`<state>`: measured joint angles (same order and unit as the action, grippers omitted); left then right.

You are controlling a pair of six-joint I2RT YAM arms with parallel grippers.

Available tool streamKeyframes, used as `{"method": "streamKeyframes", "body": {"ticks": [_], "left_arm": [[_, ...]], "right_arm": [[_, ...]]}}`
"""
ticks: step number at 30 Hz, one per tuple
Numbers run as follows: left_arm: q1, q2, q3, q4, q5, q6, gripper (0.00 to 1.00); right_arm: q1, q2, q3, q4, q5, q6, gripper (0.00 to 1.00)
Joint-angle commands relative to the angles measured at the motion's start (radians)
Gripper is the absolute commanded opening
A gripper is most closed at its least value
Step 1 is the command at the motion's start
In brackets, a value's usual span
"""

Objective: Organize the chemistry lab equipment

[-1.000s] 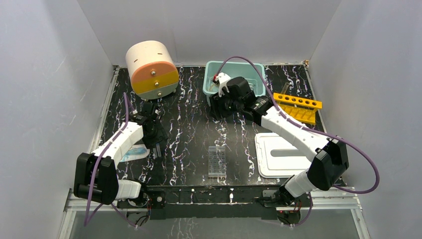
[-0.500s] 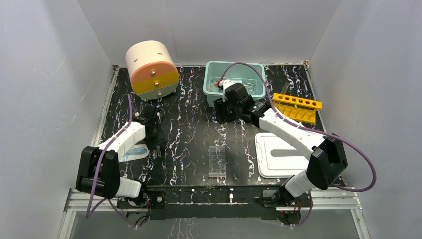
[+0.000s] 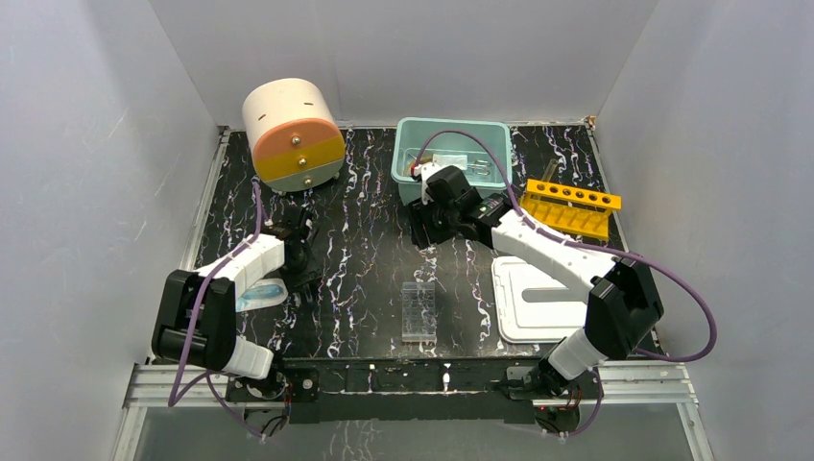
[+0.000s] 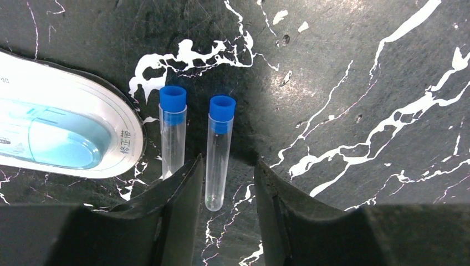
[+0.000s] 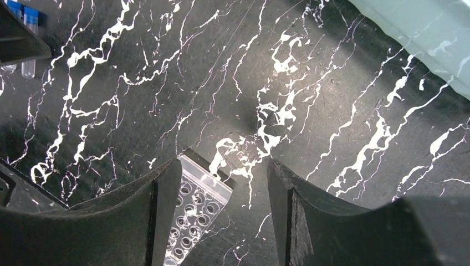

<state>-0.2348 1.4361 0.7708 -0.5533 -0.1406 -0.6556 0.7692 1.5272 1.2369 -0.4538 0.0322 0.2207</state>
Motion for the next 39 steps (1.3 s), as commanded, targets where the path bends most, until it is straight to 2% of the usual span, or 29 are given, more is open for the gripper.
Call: {"method": "streamKeyframes", "body": {"ticks": [1,7,9,11,19,27,33,39], "left_arm": [[0.002,0.015,-0.012,0.012,-0.007,0.028,0.34],[0.000,0.035,-0.006,0.020,0.002,0.051,0.17],[0.000,0.032,-0.003,0.017,0.007,0.060,0.08],[-0.001,0.016,0.003,0.015,0.016,0.066,0.04],[-0.007,-0.101,0.045,0.012,0.100,0.078,0.05],[-0.012,-0.144,0.038,0.045,0.116,0.098,0.05],[-0.014,-0.158,0.061,0.042,0.138,0.103,0.05],[-0.014,-0.148,0.118,0.034,0.141,0.096,0.05]], "right_arm": [[0.016,-0.011,-0.012,0.006,0.019,-0.017,0.67],[0.043,-0.021,-0.028,-0.040,0.046,0.016,0.67],[0.061,-0.035,-0.038,-0.092,0.078,0.049,0.68],[0.083,-0.058,-0.059,-0.139,0.097,0.095,0.70],[0.273,-0.157,-0.164,-0.288,0.141,0.290,0.74],[0.473,-0.203,-0.292,-0.316,0.150,0.443,0.74],[0.504,-0.251,-0.394,-0.243,0.177,0.512,0.74],[0.504,-0.144,-0.406,-0.110,0.230,0.482,0.73]]}}
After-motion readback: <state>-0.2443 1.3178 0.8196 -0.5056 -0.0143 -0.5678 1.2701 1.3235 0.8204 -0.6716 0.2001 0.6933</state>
